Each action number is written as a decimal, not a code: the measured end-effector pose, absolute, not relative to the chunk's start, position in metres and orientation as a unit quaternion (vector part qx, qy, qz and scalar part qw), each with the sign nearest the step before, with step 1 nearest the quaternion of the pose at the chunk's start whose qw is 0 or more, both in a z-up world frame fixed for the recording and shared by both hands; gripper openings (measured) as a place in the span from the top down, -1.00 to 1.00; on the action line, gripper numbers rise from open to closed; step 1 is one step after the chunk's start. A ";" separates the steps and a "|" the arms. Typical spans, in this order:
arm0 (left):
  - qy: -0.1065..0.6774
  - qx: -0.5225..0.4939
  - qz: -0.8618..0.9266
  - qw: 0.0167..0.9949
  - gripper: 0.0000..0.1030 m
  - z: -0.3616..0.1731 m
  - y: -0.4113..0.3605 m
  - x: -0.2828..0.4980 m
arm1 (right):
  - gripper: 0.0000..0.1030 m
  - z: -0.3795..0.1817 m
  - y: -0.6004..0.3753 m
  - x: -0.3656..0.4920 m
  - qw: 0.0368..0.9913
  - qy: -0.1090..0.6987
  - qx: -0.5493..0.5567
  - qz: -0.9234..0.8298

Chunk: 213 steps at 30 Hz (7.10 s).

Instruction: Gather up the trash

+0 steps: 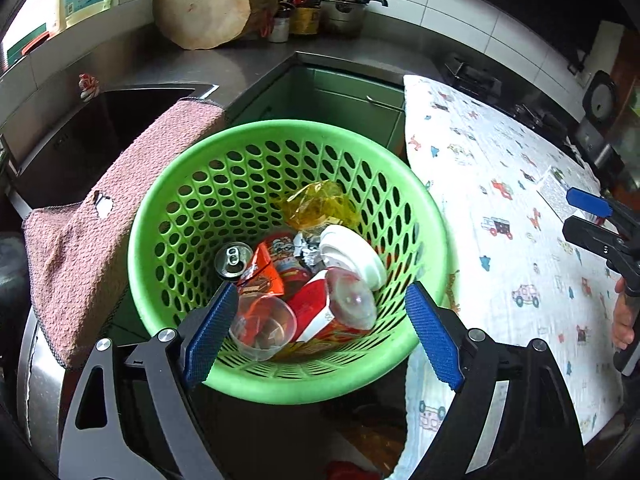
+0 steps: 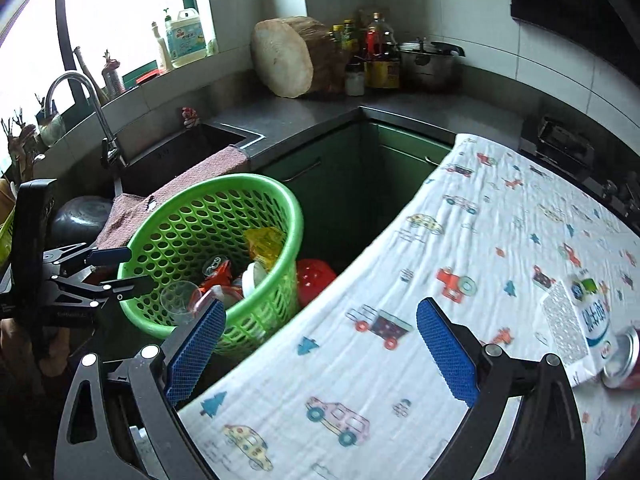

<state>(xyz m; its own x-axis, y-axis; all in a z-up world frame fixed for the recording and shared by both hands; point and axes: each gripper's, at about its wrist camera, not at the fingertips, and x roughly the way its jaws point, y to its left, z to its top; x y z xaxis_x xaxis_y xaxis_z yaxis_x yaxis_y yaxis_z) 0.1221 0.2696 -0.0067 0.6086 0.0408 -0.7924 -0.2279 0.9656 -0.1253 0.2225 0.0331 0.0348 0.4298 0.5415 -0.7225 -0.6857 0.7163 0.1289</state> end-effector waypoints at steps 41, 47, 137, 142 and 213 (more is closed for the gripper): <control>0.485 -0.034 -0.018 0.874 -0.64 -0.004 0.068 0.274 | -0.81 -0.020 -0.209 0.361 0.725 0.407 -0.451 0.324; 0.493 -0.038 -0.024 0.869 -0.64 -0.008 0.056 0.293 | -0.81 -0.035 -0.203 0.377 0.700 0.411 -0.471 0.347; 0.486 -0.236 0.088 0.837 -0.43 0.010 0.245 0.195 | -0.55 0.015 -0.032 0.227 0.746 0.488 -0.156 0.426; 0.485 -0.251 0.126 0.828 -0.43 -0.003 0.301 0.184 | -0.55 0.020 0.011 0.227 0.740 0.485 -0.151 0.442; 0.383 -0.160 0.175 0.893 -0.90 0.021 0.277 0.060 | -0.79 0.038 0.084 0.189 0.802 0.420 -0.091 0.414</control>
